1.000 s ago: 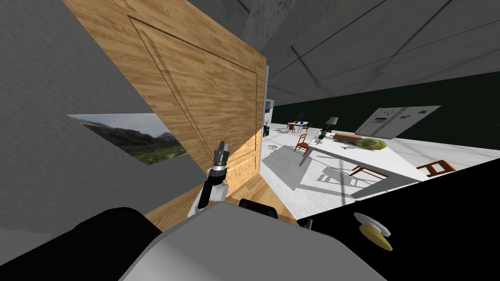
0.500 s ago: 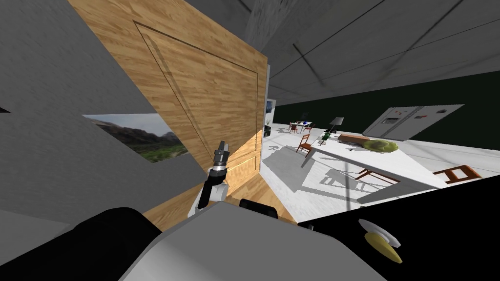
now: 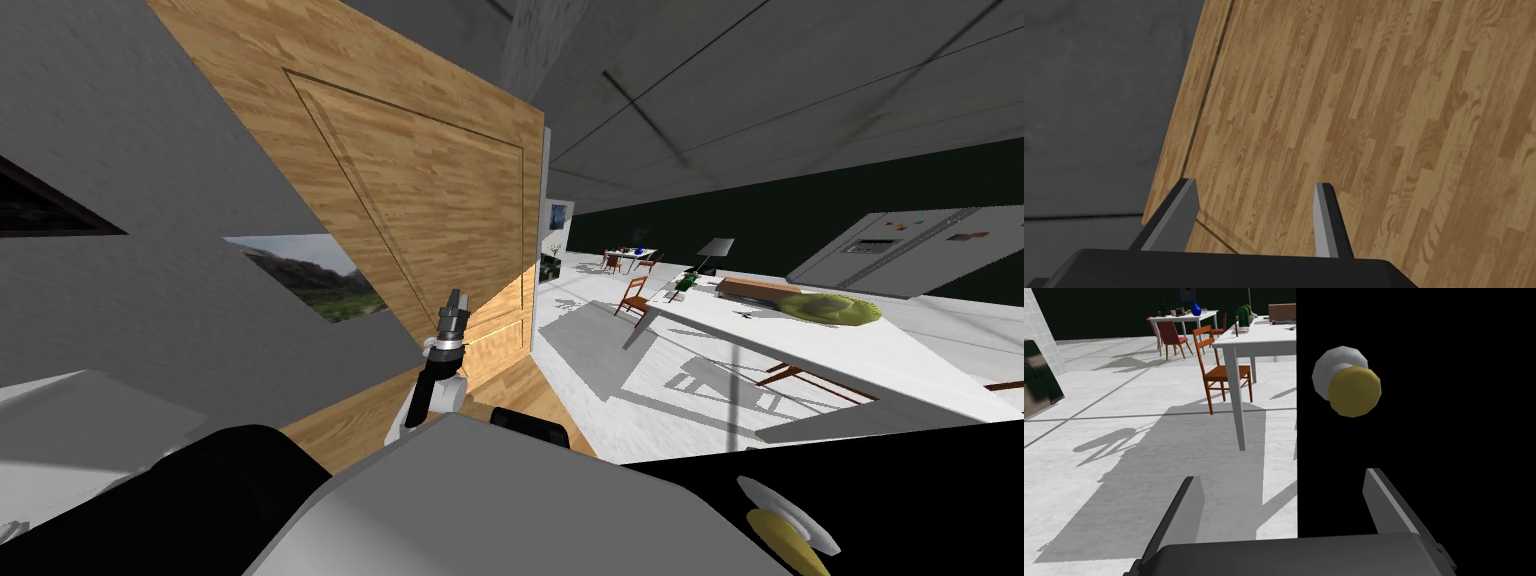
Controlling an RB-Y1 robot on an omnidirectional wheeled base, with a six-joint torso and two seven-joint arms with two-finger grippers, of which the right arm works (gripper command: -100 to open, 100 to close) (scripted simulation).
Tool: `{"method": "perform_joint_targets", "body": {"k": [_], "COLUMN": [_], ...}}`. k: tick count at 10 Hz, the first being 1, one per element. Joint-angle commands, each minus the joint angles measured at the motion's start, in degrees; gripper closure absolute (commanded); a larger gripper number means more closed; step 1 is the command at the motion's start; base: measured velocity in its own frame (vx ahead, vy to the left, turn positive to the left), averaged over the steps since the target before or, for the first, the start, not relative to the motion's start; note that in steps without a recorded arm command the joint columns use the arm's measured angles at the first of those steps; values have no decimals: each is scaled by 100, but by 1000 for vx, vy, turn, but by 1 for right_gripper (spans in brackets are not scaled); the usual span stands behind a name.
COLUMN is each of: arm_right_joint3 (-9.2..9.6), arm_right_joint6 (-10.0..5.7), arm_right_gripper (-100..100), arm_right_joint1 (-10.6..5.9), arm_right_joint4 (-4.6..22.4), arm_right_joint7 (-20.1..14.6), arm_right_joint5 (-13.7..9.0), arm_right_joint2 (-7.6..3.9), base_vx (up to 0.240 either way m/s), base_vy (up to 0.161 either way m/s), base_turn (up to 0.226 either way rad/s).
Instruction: Pull the door open
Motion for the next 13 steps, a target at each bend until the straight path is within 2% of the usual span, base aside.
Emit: {"method": "perform_joint_targets", "body": {"k": [1, 4, 5, 6, 9, 13], "arm_right_joint3": [84, 246, 207, 106, -39, -295], "arm_right_joint6": [-157, -488, -418, -207, 84, 556], "arm_right_gripper": [-100, -100, -100, -100, -100, -100], "arm_right_joint1": [53, 82, 64, -17, -130, -330], "arm_right_joint4": [114, 432, 424, 532, 667, 905], "arm_right_joint7": [-136, -391, -376, -585, -846, -1306], "arm_right_joint5": [-161, -475, -419, -446, -463, -495], "arm_right_joint2": [-41, -50, -44, -238, -499, -957], "base_vx": [-26, -68, -45, 10, 37, 32], "base_vy": [-148, -166, -74, -2, 35, 28], "base_turn": [116, 123, 23, -102, -73, -88]}}
